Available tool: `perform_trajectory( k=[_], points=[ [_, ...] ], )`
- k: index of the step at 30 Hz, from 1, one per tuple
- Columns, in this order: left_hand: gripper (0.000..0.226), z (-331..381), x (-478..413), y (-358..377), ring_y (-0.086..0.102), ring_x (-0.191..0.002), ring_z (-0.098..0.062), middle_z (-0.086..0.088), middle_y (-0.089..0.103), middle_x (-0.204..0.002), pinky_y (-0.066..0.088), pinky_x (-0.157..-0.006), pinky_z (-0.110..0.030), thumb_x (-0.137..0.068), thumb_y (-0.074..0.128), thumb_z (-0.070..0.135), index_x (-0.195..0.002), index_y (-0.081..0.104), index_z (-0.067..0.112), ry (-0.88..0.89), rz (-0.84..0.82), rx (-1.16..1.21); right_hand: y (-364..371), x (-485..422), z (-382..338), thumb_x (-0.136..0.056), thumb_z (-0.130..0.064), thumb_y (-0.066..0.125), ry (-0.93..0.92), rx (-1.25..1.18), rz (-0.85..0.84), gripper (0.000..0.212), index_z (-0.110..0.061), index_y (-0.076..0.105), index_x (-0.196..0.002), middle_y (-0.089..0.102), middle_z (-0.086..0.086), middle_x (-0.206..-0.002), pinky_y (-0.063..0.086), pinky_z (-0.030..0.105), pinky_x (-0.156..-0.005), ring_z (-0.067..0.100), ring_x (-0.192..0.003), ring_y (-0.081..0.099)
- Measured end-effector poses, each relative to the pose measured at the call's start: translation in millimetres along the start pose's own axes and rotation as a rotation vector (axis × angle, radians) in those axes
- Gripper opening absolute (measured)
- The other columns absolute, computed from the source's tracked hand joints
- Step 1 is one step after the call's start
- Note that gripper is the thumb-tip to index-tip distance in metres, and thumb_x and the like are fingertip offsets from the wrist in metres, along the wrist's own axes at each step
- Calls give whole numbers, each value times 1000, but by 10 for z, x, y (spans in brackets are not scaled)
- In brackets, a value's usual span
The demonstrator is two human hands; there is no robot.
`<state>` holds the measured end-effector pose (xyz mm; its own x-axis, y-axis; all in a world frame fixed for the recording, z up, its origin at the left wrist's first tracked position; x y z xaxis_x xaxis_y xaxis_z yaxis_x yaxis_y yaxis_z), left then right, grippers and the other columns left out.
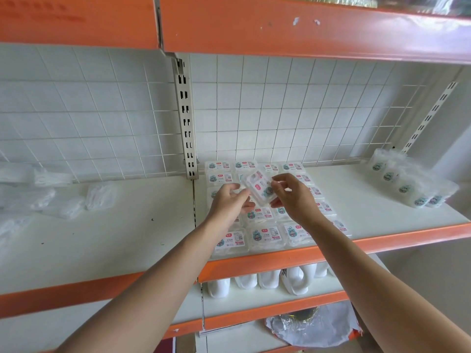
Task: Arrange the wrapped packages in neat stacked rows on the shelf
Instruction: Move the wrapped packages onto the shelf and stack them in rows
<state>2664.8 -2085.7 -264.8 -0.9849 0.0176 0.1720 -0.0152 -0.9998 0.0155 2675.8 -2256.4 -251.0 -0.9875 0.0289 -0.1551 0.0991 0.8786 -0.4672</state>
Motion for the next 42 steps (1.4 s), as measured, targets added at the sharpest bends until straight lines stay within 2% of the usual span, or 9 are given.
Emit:
perform_trajectory(
  k=[6, 10, 16, 19, 22, 26, 29, 35, 42],
  points=[
    [27, -18, -2, 43, 70, -86, -19, -2, 63, -101, 59, -81, -39, -92, 61, 18, -117, 53, 14, -7, 53, -109, 2, 42, 42, -92, -22, 63, 111, -190, -169, 40, -14, 46, -127, 68, 16, -97, 60, 43, -74, 27, -76, 73],
    [22, -13, -33, 36, 71, -80, -21, -2, 63, -104, 59, -83, -42, -94, 57, 13, -115, 54, 20, 1, 50, -115, 10, 62, 121, -89, -24, 68, 85, -83, -267, 53, -17, 40, -133, 73, 6, -95, 60, 41, -77, 19, -80, 73],
    [26, 56, -73, 3, 62, -101, -15, 2, 64, -113, 55, -87, -33, -99, 47, 14, -120, 62, 20, 90, 65, -273, -52, 15, 137, -76, -29, 81, -179, 269, -137, 76, -30, 40, -140, 47, -8, -133, 55, 28, -82, 7, -96, 64],
    [25, 81, -73, 8, 58, -104, -10, 8, 62, -114, 48, -91, -27, -99, 48, 14, -117, 65, 19, 140, 58, -333, -12, 34, 79, -75, -30, 81, -318, 347, -222, 72, -31, 46, -138, 37, -11, -148, 47, 22, -91, 5, -109, 54],
    [24, 86, -91, -10, 58, -105, -11, 6, 62, -113, 45, -86, -23, -99, 47, 13, -115, 65, 17, 168, 73, -374, 39, 37, 80, -76, -32, 80, -358, 429, -251, 68, -25, 50, -136, 46, -9, -143, 38, 18, -96, 5, -117, 49],
    [30, 62, -106, -117, 55, -118, -14, 4, 58, -128, 41, -94, -22, -100, 41, 11, -122, 60, 17, 225, 113, -482, 61, 0, 188, -76, -39, 79, -304, 479, -169, 70, -22, 50, -137, 53, 1, -134, 50, 34, -94, 15, -110, 56],
    [35, 37, -94, -187, 49, -125, -15, -3, 54, -133, 34, -97, -18, -97, 39, 3, -124, 60, 12, 357, 109, -717, 68, -41, 285, -78, -41, 76, -250, 533, -150, 70, -20, 49, -139, 52, 4, -136, 50, 36, -94, 19, -113, 55],
    [41, -119, -44, -233, 43, -127, -20, -4, 50, -135, 38, -104, -32, -94, 44, 2, -132, 54, 11, 462, 60, -1149, 169, -97, 333, -88, -46, 63, -197, 640, -191, 62, -23, 46, -142, 45, 2, -146, 45, 35, -98, 18, -121, 53],
    [40, -181, -27, -225, 42, -127, -22, -5, 51, -134, 34, -106, -32, -92, 46, 2, -131, 53, 7, 492, 53, -1268, 227, -102, 341, -96, -41, 52, -206, 704, -199, 44, -30, 50, -139, 40, -2, -151, 37, 38, -105, 21, -134, 41]
  ],
)
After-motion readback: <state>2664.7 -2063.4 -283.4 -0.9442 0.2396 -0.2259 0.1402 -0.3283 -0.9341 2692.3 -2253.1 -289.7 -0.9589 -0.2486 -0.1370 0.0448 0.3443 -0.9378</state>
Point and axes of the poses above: each hand's wrist, its own x-axis away from the middle knuckle, its own y-axis out of the palm, z = x × y, the point moved 3 cm from there along -x, towards the middle knuckle
